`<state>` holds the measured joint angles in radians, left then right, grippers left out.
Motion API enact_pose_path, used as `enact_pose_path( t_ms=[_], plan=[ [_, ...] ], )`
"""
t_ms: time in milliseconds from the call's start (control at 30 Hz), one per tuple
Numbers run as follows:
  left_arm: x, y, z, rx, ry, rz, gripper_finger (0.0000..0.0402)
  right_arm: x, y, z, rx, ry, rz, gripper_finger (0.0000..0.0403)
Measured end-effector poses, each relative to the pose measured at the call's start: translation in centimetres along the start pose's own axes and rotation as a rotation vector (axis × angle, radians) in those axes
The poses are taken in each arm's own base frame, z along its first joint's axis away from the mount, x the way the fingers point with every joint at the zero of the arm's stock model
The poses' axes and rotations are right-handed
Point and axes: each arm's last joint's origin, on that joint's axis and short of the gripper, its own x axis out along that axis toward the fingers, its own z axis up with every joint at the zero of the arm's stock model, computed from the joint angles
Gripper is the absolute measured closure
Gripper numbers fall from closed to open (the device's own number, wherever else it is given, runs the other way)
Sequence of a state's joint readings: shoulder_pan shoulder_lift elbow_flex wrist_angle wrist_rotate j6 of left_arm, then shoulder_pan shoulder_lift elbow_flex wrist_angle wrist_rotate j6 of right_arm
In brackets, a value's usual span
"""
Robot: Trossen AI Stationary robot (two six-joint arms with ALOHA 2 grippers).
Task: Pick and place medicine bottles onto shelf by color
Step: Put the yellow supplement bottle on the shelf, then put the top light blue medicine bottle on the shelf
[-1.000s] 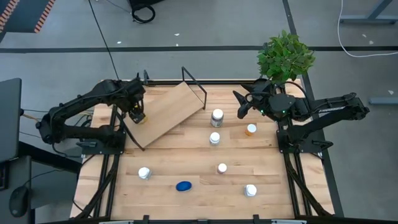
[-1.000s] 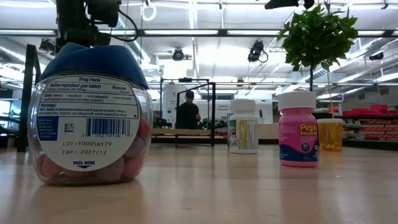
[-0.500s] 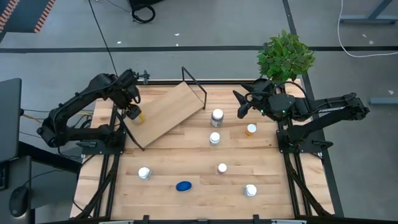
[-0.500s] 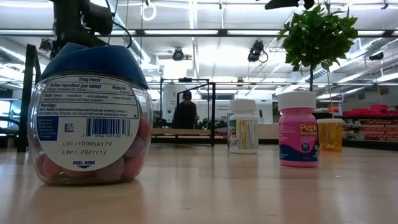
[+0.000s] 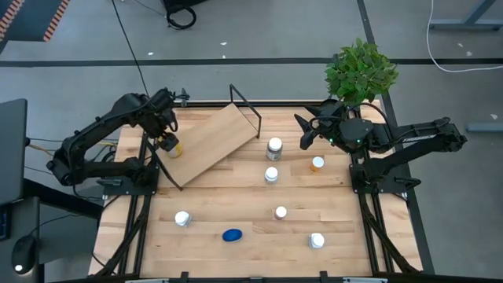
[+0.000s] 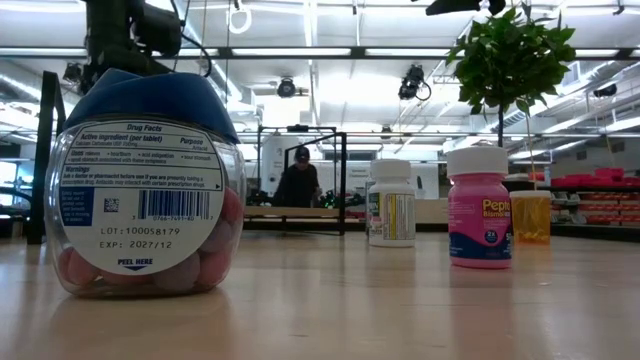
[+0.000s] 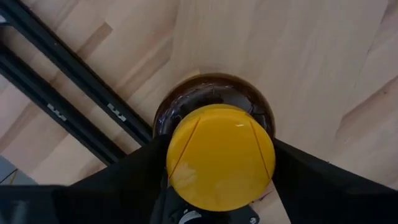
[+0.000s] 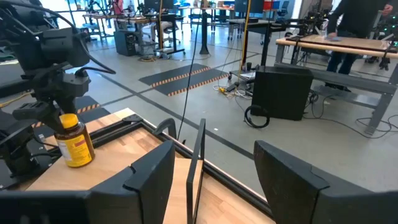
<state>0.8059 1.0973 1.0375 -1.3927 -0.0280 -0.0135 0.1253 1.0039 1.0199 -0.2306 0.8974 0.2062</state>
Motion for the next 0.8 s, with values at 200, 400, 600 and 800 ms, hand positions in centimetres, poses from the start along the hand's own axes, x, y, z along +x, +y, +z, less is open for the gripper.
enact_pose_path(
  t_ms=[200,400,600,800],
  plan=[
    [-2.6,-0.3,0.3,0.003,-0.061,-0.068,0.009,0.0,0.0,0.0,0.0,0.0,0.0,0.0175],
    [-6.0,-0.7,0.2,0.004,-0.132,-0.088,0.0079,0.0,0.0,0.0,0.0,0.0,0.0,0.0175],
    [-10.5,-3.1,-0.3,0.112,-0.262,-0.265,0.009,0.0,0.0,0.0,0.015,-0.002,-0.007,0.0175],
    [-12.0,-7.0,-1.9,0.436,-0.294,-0.361,0.0103,0.0,-0.2,0.0,0.033,-0.016,-0.072,0.0175]
  ],
)
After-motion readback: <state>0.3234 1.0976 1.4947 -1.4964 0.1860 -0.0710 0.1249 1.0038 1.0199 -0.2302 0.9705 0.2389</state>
